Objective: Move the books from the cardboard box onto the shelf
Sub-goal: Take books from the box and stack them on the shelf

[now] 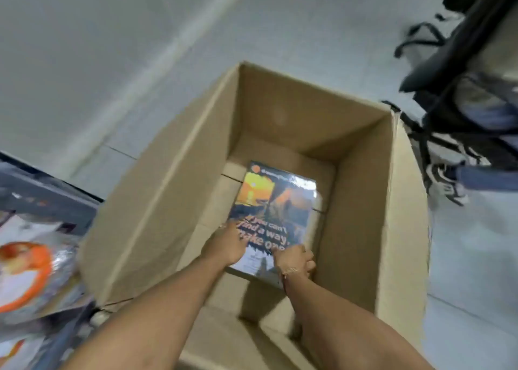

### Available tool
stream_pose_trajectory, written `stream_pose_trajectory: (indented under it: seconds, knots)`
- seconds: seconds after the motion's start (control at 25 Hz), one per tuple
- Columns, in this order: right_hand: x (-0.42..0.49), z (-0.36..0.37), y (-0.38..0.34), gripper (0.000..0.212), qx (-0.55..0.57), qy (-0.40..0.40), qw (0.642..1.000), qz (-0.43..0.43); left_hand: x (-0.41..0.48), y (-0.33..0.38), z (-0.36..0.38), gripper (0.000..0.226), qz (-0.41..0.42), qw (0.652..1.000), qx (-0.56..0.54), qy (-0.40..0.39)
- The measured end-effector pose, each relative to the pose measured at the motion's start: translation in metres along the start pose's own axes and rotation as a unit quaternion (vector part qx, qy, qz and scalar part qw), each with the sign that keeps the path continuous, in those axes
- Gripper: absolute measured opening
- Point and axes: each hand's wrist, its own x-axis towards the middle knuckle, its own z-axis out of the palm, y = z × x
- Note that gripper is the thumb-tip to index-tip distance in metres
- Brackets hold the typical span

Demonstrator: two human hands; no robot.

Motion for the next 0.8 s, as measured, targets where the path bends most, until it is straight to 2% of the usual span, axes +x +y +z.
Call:
stream_pose_trajectory:
  seconds: [0.12, 0.2, 0.32, 0.52, 0.68, 0.8]
  knots:
    - [0.023, 0.014, 0.013, 0.066, 0.026, -0.045, 0.998, 0.04, 0.018, -0.024, 0.026, 0.05, -0.191, 0.981, 0.017, -0.001]
    - [0.033, 0.02, 0.023, 0.059, 0.039, -0.036, 0.998, 0.034, 0.021, -0.032, 0.034, 0.047, -0.23, 0.973, 0.02, 0.008]
    - [0.037, 0.022, 0.028, 0.053, 0.049, -0.011, 0.998, 0.032, 0.023, -0.025, 0.038, 0.034, -0.229, 0.971, 0.053, 0.045]
    - [0.021, 0.024, 0.019, 0.041, 0.09, 0.082, 0.991, 0.062, 0.017, -0.016, 0.034, 0.029, -0.251, 0.962, 0.103, 0.041]
    - [-0.003, 0.014, 0.005, 0.041, 0.131, 0.11, 0.984, 0.052, -0.002, -0.007, 0.011, 0.027, -0.187, 0.97, 0.129, 0.083]
    - [-0.034, 0.001, -0.012, 0.04, 0.191, 0.125, 0.973, 0.024, -0.032, 0.008, -0.025, 0.026, -0.143, 0.973, 0.106, 0.145]
